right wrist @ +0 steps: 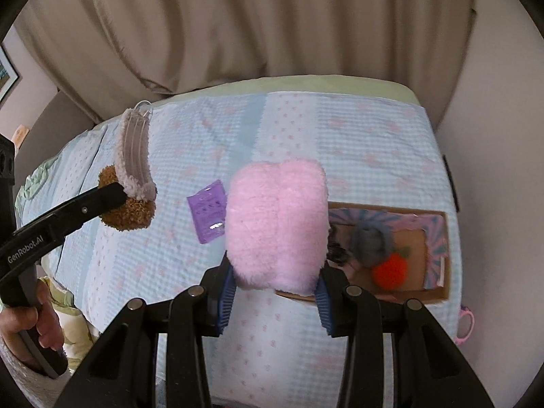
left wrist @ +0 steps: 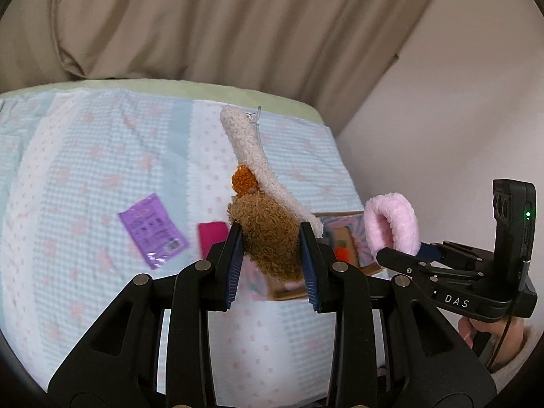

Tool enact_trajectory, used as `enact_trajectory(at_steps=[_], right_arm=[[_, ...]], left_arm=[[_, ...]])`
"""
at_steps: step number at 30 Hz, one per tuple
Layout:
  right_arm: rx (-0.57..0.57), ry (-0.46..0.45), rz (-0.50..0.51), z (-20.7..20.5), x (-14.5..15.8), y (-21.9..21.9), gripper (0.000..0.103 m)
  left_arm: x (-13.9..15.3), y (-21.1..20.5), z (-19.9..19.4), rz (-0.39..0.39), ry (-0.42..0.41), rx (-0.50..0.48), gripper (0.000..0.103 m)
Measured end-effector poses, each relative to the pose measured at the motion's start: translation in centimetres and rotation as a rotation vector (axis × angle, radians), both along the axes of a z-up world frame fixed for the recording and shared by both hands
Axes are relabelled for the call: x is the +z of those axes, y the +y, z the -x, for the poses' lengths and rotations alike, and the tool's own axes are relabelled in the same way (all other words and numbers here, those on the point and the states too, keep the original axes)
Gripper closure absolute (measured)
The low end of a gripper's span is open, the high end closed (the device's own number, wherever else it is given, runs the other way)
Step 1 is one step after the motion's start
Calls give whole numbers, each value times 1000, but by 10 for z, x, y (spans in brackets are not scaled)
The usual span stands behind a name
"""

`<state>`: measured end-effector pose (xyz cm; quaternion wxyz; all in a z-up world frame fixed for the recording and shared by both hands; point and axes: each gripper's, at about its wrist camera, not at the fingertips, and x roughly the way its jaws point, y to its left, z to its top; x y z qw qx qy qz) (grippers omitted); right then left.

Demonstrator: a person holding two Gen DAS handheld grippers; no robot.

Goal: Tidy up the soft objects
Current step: 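Lift the pink plush with the right tool and carry it over the box, then open the right tool to drop the plush into the box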

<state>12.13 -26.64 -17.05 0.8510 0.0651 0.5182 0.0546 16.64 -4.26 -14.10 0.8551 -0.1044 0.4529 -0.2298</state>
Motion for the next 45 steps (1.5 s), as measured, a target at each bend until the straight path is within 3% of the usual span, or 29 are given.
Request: enact_trajectory(at_steps=[10, 17, 29, 31, 32, 33, 34, 35, 36, 37, 40, 45], right_arm=[[-119, 40, 12, 23, -20, -101, 65], [-191, 114, 12, 17, -59, -147, 65], [-219, 282, 12, -31, -151, -193, 65], [-218, 296, 7, -39, -162, -197, 64], [-209, 306, -2, -44, -170, -199, 64], [-205, 315, -6, -48, -175, -200, 62], [-206, 316, -3, -51, -178, -202, 51], [-211, 309, 7, -53, -181, -204, 41], [-213, 305, 17, -54, -181, -205, 12], [-215, 303, 21, -55, -182, -206, 0], [-224, 290, 2, -53, -182, -211, 0], [-224, 292, -1, -51, -182, -212, 0]], left_arm=[[-23, -109, 15, -16, 45, -71, 75], [-81, -173, 9, -81, 140, -140, 75], [-179, -248, -19, -191, 295, -254, 75], [-190, -254, -23, -214, 311, -253, 67], [-195, -256, -25, -235, 312, -242, 50], [-198, -259, -27, -242, 318, -240, 18], [-200, -259, -28, -245, 328, -237, 5], [-202, -259, -31, -252, 338, -222, 0], [-201, -257, -31, -249, 333, -207, 0], [-200, -255, -32, -241, 337, -198, 0], [-206, -248, -36, -236, 386, -178, 0], [-208, -238, -34, -262, 396, -167, 0]])
